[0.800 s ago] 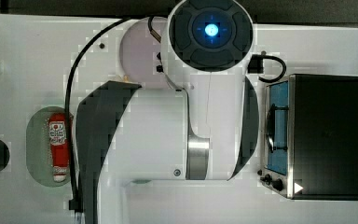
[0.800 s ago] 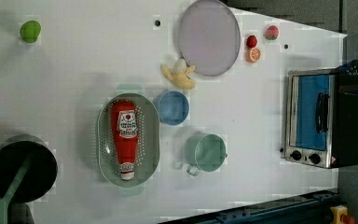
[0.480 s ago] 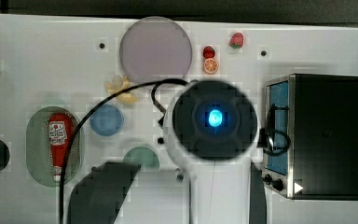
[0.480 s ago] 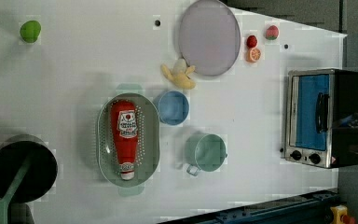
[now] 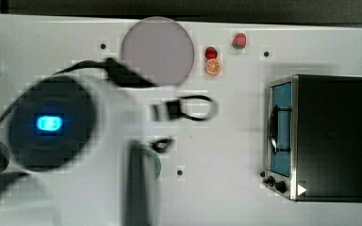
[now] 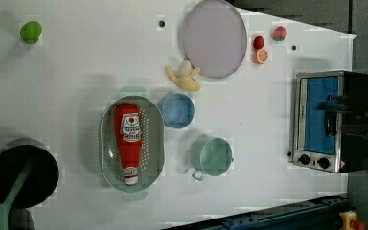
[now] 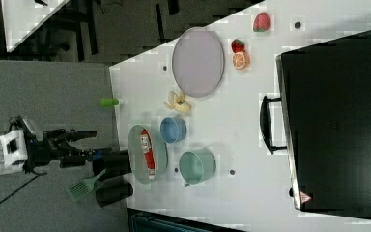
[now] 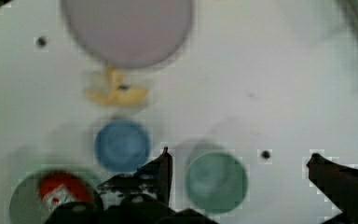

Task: Pick ketchup from strainer and place it on the table

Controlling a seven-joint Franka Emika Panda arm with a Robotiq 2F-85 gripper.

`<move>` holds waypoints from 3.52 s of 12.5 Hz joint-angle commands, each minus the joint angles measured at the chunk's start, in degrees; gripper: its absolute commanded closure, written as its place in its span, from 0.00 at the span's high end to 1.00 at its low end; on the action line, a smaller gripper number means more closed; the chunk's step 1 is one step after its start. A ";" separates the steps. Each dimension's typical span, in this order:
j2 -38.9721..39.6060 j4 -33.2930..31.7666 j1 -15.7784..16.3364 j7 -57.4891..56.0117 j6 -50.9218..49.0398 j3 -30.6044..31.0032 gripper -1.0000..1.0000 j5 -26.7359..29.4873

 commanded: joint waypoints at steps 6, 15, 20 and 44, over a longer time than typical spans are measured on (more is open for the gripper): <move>13.31 -1.86 2.74 2.15 12.57 18.76 1.00 0.26; 27.73 -13.86 4.12 4.45 42.22 22.64 1.00 -6.53; 37.34 -16.65 4.64 4.47 53.45 21.81 1.00 -6.61; 16.96 -5.93 1.62 0.71 21.98 12.77 0.58 3.85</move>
